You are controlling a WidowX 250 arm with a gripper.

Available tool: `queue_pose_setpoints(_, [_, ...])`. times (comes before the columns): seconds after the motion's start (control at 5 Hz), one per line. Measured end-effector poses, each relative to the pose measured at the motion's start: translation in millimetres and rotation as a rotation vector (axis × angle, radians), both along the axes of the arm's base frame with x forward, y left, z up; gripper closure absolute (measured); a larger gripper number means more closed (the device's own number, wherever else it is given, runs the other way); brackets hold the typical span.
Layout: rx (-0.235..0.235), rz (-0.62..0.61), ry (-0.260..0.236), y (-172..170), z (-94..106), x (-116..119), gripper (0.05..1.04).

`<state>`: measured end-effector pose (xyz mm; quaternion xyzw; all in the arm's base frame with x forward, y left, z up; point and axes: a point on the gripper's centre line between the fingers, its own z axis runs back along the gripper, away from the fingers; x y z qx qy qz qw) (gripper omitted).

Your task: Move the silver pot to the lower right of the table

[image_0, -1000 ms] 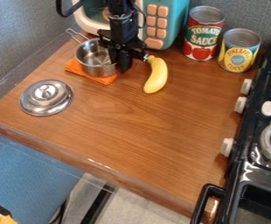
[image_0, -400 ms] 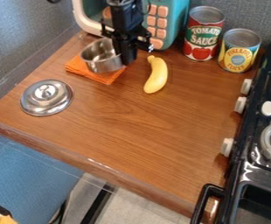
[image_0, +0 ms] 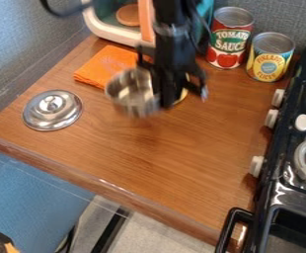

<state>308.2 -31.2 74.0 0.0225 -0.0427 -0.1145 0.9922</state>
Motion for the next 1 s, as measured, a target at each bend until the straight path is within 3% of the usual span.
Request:
queue_pose_setpoints(0.2, [0.076, 0.011, 0.035, -27, -18.6, -27, 1.001])
queue_pose_setpoints(0.4, [0.142, 0.007, 0.016, -50, -27.5, -44, 1.001])
queue_pose_setpoints(0.8, [0.150, 0.021, -0.009, -58, -29.0, -47, 0.979])
queue_pose_setpoints(1.0, [0.131, 0.010, 0.000, -60, -29.7, -47, 0.812])
